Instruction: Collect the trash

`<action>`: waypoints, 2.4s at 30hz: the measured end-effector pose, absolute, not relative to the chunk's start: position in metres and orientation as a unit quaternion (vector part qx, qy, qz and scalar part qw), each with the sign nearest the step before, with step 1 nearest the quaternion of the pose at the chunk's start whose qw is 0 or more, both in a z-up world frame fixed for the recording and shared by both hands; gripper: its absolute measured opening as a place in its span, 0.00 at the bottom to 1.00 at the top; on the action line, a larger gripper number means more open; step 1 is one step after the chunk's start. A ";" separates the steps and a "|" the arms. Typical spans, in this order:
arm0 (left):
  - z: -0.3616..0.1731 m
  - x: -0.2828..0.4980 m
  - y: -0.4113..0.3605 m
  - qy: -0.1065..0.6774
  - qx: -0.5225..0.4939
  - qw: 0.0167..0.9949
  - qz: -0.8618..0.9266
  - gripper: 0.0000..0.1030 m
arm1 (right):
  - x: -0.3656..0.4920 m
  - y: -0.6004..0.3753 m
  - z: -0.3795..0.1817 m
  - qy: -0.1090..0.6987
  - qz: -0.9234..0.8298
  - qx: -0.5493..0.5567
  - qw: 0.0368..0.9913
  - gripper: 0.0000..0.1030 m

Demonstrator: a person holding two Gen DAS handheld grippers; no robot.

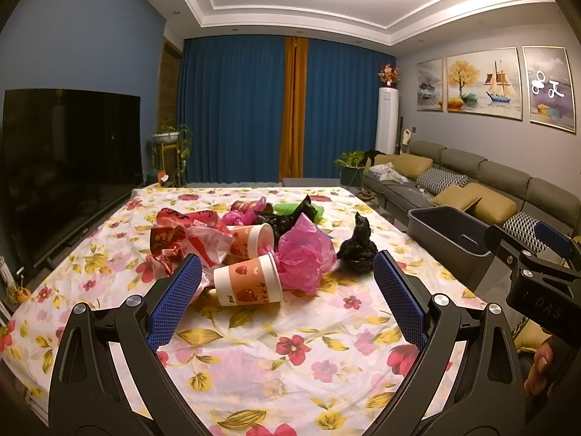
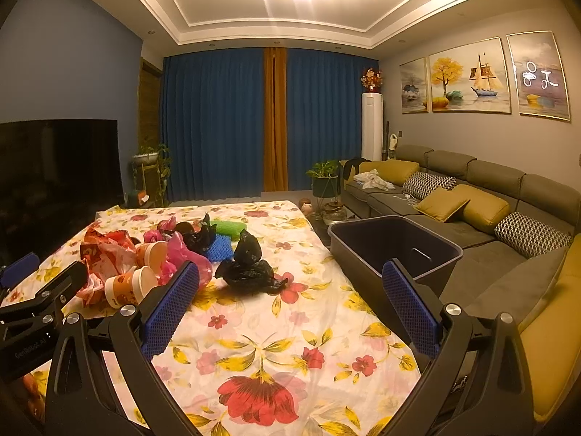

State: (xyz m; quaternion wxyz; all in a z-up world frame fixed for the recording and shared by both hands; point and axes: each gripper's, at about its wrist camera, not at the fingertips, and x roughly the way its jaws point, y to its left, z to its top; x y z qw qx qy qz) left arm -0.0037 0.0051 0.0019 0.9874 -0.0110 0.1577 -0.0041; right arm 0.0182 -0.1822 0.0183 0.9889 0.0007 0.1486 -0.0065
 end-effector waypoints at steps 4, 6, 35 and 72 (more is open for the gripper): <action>0.003 -0.004 0.003 0.158 -0.011 0.987 -0.004 0.91 | 0.018 -0.183 0.019 0.149 -0.007 0.001 0.989 0.95; 0.003 -0.004 0.003 0.158 -0.012 0.987 -0.004 0.91 | 0.018 -0.183 0.018 0.148 -0.006 0.001 0.989 0.95; 0.002 -0.006 -0.003 0.159 -0.013 0.987 -0.007 0.91 | 0.018 -0.186 0.017 0.149 -0.011 0.004 0.989 0.95; 0.003 -0.008 -0.004 0.160 -0.018 0.987 -0.008 0.91 | 0.016 -0.187 0.015 0.150 -0.014 0.007 0.989 0.95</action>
